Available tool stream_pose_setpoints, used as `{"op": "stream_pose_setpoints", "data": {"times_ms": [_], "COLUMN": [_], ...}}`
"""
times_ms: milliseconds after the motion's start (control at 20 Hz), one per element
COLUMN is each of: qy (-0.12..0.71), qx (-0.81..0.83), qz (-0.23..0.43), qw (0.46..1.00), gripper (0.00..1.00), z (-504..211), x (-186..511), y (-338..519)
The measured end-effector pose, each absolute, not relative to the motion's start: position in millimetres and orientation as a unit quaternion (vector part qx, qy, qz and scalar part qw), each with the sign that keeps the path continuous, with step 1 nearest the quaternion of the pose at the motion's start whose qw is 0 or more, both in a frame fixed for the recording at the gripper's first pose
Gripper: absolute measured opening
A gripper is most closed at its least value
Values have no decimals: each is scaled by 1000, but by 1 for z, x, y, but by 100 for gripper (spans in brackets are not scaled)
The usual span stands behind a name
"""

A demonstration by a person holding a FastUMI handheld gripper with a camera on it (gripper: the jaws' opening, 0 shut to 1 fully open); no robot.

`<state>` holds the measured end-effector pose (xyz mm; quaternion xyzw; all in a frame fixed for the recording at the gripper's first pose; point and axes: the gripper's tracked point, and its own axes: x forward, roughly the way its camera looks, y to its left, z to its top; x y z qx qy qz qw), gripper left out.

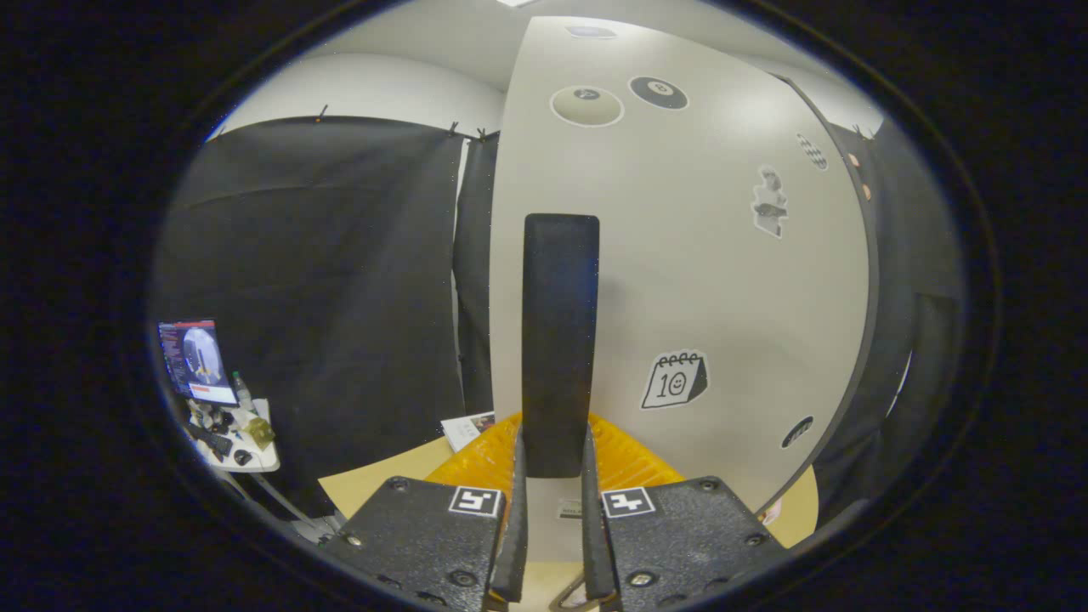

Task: Open the shoe cabinet door, grab the shoes and put them into the shoe cabinet, then close the shoe cabinet door.

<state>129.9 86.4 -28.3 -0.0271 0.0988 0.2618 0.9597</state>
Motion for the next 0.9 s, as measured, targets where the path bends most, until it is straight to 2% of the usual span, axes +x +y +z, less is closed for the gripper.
{"op": "stream_pose_setpoints", "data": {"times_ms": [400,900], "qy": [80,62], "qx": [-20,-8], "qz": [282,276], "qw": [956,959], "gripper": [30,30], "z": [-25,-22], "x": [102,79], "y": [57,21]}}
